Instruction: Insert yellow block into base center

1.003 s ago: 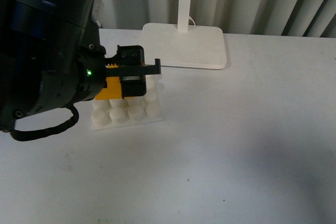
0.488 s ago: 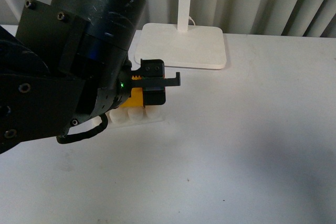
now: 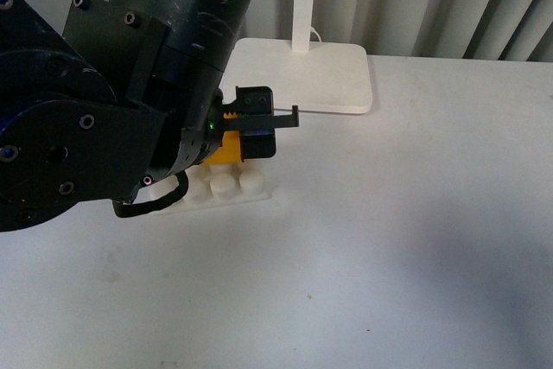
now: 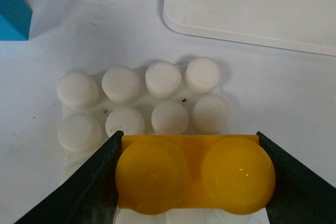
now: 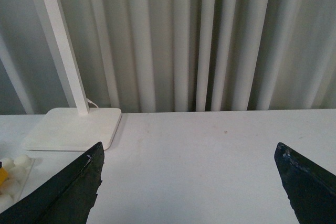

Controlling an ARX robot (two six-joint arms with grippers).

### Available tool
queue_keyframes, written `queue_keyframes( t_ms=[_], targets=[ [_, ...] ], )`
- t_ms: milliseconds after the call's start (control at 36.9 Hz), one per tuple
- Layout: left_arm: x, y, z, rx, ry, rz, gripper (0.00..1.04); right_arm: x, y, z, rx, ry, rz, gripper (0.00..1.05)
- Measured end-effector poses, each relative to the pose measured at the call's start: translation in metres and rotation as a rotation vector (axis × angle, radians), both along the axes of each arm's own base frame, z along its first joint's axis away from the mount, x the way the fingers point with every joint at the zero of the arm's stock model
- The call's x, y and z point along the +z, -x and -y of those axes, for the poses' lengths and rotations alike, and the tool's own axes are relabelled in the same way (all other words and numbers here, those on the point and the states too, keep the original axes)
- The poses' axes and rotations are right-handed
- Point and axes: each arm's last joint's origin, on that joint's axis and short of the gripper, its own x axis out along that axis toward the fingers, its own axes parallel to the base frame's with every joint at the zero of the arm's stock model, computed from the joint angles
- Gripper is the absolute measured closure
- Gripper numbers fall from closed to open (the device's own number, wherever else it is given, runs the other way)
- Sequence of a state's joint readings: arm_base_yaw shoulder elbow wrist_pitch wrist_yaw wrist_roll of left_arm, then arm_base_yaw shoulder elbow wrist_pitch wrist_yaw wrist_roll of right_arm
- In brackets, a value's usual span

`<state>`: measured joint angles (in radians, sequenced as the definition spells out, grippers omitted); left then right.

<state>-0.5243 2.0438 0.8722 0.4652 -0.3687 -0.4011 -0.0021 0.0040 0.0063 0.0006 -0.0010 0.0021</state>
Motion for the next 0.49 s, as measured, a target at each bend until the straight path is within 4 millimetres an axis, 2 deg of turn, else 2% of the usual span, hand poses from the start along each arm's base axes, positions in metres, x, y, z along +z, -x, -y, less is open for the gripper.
queue_keyframes(
  t_ms=[488],
  targets=[
    [-0.0048, 0.0002, -0.0031, 0.023, -0.026, -0.007, 0.39, 0.0000, 0.0000, 0.0000, 0.000, 0.000, 0.000, 0.09]
  ],
)
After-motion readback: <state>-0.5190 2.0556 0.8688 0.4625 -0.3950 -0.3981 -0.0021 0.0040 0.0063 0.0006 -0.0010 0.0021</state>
